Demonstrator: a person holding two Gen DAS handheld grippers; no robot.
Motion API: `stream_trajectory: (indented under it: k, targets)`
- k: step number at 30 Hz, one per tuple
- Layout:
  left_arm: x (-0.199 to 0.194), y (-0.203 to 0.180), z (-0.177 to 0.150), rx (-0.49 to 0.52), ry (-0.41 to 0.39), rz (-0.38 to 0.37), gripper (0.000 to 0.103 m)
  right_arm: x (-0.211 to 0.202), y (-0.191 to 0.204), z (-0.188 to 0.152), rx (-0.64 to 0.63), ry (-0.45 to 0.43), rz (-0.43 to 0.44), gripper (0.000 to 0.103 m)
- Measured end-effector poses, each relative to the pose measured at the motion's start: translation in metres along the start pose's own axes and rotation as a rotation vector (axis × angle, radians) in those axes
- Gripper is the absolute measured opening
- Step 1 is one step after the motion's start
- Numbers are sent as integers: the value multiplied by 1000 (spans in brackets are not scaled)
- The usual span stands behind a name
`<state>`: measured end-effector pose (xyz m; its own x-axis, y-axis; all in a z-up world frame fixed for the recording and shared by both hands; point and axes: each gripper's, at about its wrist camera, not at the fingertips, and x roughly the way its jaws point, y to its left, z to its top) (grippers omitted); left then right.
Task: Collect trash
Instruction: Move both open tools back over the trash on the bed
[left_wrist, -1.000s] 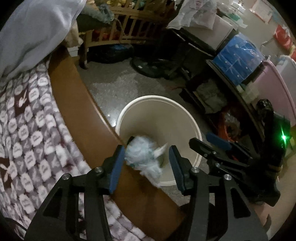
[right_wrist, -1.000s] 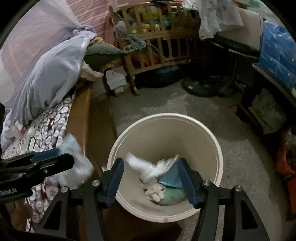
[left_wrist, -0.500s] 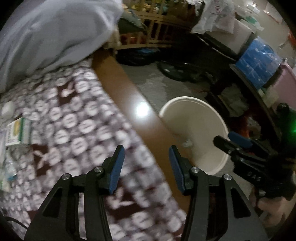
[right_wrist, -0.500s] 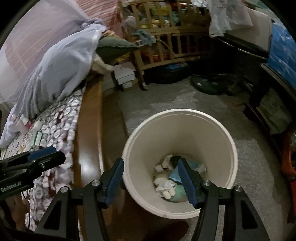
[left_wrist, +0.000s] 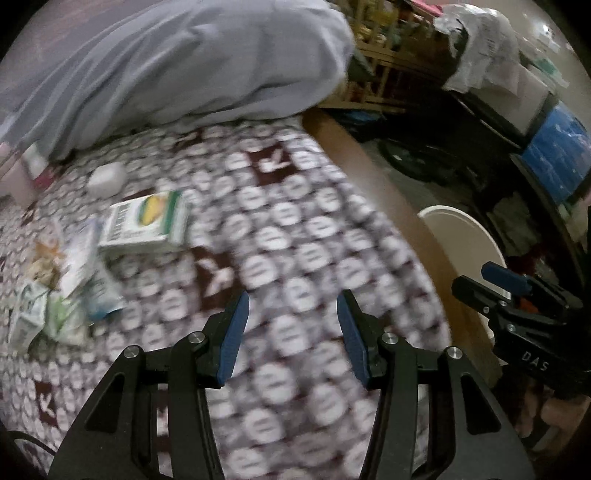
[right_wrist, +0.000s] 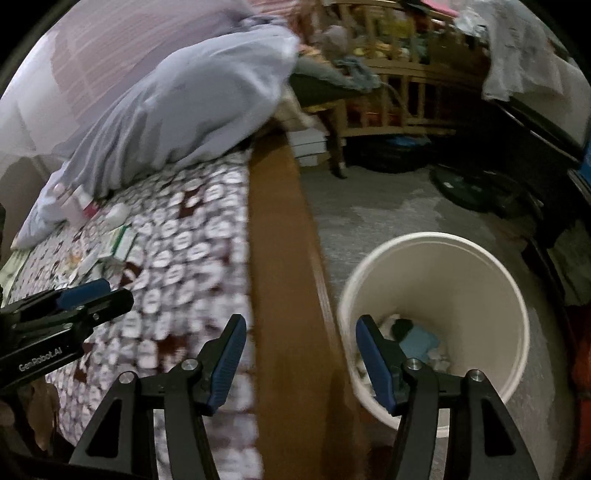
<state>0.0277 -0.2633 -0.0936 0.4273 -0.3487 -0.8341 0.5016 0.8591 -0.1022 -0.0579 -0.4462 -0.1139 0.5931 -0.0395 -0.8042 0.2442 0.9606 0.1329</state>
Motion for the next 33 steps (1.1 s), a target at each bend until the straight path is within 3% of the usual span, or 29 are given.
stream_trajectory:
  k: [12, 22, 27, 33]
  targets:
    - [-18, 118, -27, -180, 9, 126, 48, 28, 104, 3, -167, 50, 108, 62]
    - [-22, 205, 8, -322, -80, 194, 48, 42, 165, 4, -268, 76, 161, 62]
    - [-13, 238, 0, -355, -11, 216, 48, 53, 182, 12, -291, 88, 172, 62]
    - [-35, 260, -50, -342, 104, 195, 48, 64, 203, 24, -308, 102, 220, 63]
